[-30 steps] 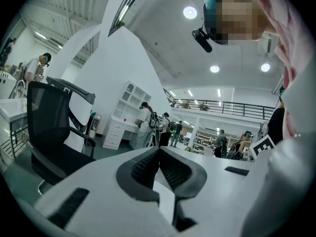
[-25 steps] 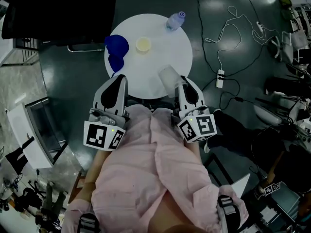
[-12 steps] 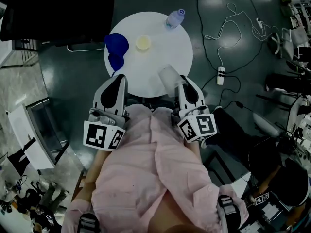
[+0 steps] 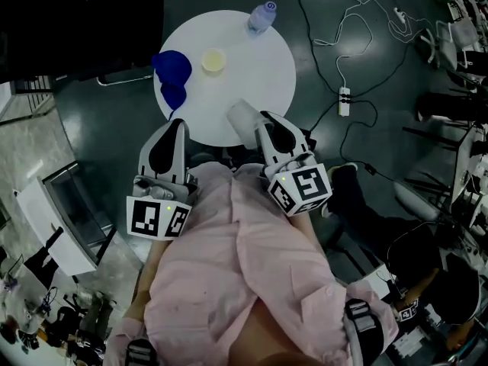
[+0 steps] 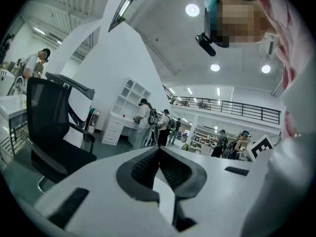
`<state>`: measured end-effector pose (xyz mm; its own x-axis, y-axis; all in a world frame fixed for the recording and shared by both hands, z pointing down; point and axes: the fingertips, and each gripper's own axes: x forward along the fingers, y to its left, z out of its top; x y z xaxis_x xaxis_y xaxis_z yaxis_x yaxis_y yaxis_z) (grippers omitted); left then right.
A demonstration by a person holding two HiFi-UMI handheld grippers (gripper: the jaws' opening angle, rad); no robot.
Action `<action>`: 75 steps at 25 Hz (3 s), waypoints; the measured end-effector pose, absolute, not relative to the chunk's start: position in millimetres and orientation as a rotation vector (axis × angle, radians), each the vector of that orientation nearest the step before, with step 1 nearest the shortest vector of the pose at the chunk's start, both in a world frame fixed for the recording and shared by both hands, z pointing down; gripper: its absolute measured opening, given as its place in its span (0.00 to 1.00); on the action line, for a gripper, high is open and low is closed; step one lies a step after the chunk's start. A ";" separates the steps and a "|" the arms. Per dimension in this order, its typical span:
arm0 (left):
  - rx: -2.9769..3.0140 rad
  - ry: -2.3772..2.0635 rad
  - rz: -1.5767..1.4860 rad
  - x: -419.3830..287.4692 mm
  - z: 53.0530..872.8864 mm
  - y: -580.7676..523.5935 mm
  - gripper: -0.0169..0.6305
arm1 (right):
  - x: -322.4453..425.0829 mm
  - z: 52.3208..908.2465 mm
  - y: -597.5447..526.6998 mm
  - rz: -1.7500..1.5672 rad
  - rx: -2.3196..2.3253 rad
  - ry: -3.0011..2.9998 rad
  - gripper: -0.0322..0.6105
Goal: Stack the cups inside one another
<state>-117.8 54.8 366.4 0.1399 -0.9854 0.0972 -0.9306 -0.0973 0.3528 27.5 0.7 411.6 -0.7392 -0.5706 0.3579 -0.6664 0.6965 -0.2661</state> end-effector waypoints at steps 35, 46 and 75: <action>2.099 -1.848 -0.229 -124.5 369.9 17.8 0.05 | -12.0 397.7 -14.8 0.237 0.810 -2.656 0.11; 2.094 -1.829 -0.228 -123.8 373.0 13.7 0.05 | -11.2 399.9 -17.9 0.245 0.815 -2.651 0.12; 2.094 -1.845 -0.235 -123.1 370.8 15.8 0.05 | -10.5 401.2 -17.1 0.241 0.800 -2.649 0.11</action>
